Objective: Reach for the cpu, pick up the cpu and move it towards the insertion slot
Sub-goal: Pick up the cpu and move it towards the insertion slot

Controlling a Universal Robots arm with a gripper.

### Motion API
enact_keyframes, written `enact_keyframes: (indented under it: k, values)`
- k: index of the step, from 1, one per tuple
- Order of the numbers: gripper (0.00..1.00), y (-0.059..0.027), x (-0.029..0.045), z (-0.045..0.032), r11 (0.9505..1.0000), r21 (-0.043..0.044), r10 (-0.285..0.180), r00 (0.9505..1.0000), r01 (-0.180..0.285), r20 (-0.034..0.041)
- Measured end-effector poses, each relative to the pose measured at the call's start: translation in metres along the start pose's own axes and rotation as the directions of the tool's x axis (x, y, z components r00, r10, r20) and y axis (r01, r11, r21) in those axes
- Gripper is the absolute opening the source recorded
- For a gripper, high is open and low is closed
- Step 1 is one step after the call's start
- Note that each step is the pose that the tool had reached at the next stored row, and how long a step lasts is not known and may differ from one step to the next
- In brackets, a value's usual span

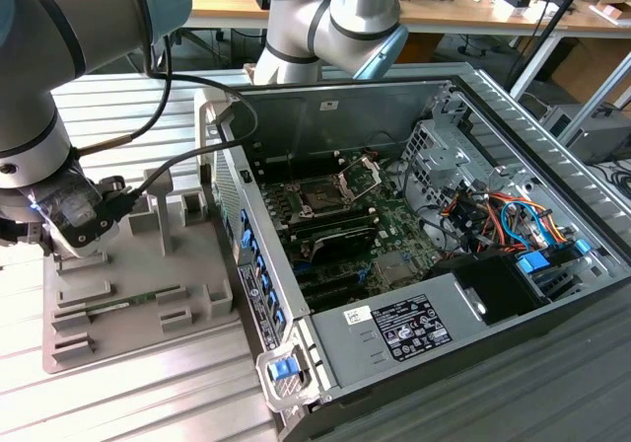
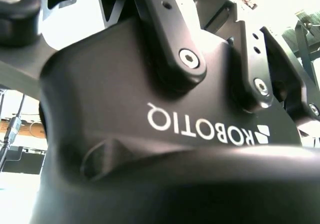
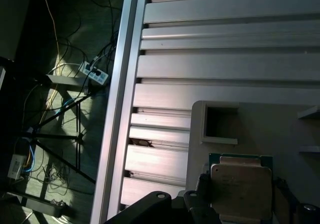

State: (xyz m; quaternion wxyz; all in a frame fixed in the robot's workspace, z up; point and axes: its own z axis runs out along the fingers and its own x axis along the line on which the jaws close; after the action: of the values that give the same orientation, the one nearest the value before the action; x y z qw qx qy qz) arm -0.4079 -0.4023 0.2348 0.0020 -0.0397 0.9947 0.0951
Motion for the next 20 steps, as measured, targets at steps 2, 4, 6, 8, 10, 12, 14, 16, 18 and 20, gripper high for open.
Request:
enact_keyframes:
  k: [2, 4, 6, 8, 10, 12, 14, 16, 18, 20]
  values:
    - [0.55, 0.0, 0.0, -0.0001, 1.0, -0.0009, 0.0, 1.0, 0.0, 0.0]
    - [0.55, 0.0, 0.0, -0.0002, 1.0, -0.0023, 0.0, 1.0, 0.0, 0.0002]
    - [0.55, 0.0, 0.0, -0.0003, 1.0, -0.0028, 0.0, 1.0, 0.0, 0.0003]
    - [0.55, 0.0001, 0.0, -0.0005, 1.0, -0.0043, 0.0, 1.0, 0.0, 0.0004]
    - [0.55, 0.0002, 0.0, -0.001, 1.0, -0.005, 0.0, 1.0, 0.0, 0.0003]
    - [0.55, 0.0003, 0.0, -0.0015, 1.0, -0.0052, 0.0, 1.0, 0.0, 0.0004]
    - [0.55, 0.0004, 0.0, -0.0019, 1.0, -0.0053, 0.0, 1.0, 0.0, 0.0004]
    - [0.55, 0.0004, 0.0, -0.0023, 1.0, -0.0056, 0.0, 1.0, 0.0, 0.0005]
    - [0.55, 0.0005, 0.0, -0.0027, 1.0, -0.0057, 0.0, 1.0, 0.0, 0.0004]
    - [0.55, 0.0006, -0.0001, -0.003, 1.0, -0.0058, 0.0, 1.0, 0.0, 0.0004]
